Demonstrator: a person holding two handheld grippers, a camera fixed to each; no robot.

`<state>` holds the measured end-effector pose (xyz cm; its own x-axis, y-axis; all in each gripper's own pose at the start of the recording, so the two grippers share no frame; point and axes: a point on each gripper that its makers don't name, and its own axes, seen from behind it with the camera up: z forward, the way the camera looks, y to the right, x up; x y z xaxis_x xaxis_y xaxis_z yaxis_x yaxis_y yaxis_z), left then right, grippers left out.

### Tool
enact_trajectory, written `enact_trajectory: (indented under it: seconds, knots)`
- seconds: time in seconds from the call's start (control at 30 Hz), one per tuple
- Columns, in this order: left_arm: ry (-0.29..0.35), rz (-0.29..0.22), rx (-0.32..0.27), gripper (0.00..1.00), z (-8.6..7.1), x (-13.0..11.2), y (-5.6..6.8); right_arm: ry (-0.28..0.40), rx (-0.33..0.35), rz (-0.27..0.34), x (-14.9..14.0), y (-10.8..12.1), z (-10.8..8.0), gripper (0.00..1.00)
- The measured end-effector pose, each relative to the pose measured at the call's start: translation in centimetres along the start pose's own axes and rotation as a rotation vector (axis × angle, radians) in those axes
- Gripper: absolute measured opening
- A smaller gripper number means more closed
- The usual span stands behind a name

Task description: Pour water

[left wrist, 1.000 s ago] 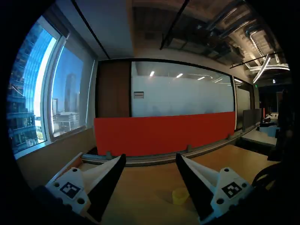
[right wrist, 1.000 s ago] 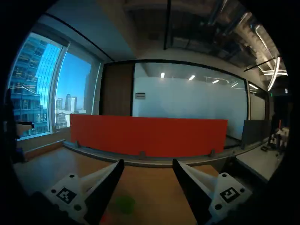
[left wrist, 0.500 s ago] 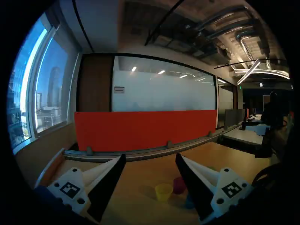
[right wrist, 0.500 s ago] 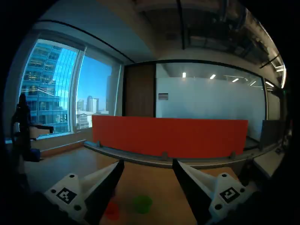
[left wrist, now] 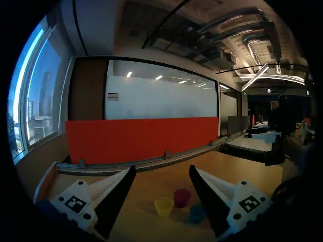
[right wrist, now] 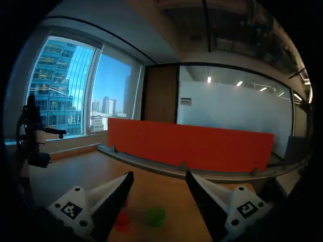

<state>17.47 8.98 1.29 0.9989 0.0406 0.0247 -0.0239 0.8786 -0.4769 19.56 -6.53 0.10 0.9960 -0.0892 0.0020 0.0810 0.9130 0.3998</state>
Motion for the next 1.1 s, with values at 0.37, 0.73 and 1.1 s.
enact_trajectory:
  seconds: [0.37,0.73,1.1]
  knots:
    - [-0.049,0.014,-0.091,0.98,0.7,-2.9,2.0,-0.081,0.043,-0.011,-2.9,-0.3,0.4,1.0]
    - [-0.1,0.026,-0.178,0.98,1.8,-6.3,3.2,-0.152,0.077,-0.042,-5.3,-0.5,1.3,1.0]
    - [-0.187,0.03,-0.242,0.98,3.1,-11.2,4.4,-0.221,0.094,-0.057,-8.4,-0.2,2.4,1.0]
